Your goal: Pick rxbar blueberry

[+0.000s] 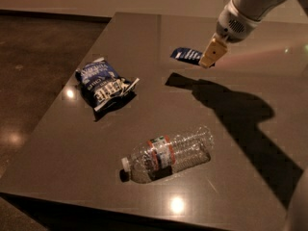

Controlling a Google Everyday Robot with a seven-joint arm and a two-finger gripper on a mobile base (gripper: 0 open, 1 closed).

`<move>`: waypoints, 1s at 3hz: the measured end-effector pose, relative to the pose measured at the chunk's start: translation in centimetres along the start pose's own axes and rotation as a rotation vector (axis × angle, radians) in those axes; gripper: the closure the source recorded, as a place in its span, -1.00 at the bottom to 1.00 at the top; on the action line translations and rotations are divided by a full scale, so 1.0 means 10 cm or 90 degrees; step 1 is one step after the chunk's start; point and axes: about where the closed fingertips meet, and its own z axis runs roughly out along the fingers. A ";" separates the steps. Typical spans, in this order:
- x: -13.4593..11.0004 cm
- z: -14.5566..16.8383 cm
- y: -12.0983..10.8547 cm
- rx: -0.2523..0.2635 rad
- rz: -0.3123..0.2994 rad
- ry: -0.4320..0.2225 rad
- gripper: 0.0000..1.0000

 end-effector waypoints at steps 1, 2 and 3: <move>-0.12 -0.21 0.05 -0.001 -0.015 -0.022 1.00; -0.18 -0.31 0.12 -0.015 -0.023 -0.043 1.00; -0.19 -0.32 0.13 -0.017 -0.024 -0.046 1.00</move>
Offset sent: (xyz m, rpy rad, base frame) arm -0.0276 0.0104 0.0543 0.1044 -0.0045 0.0795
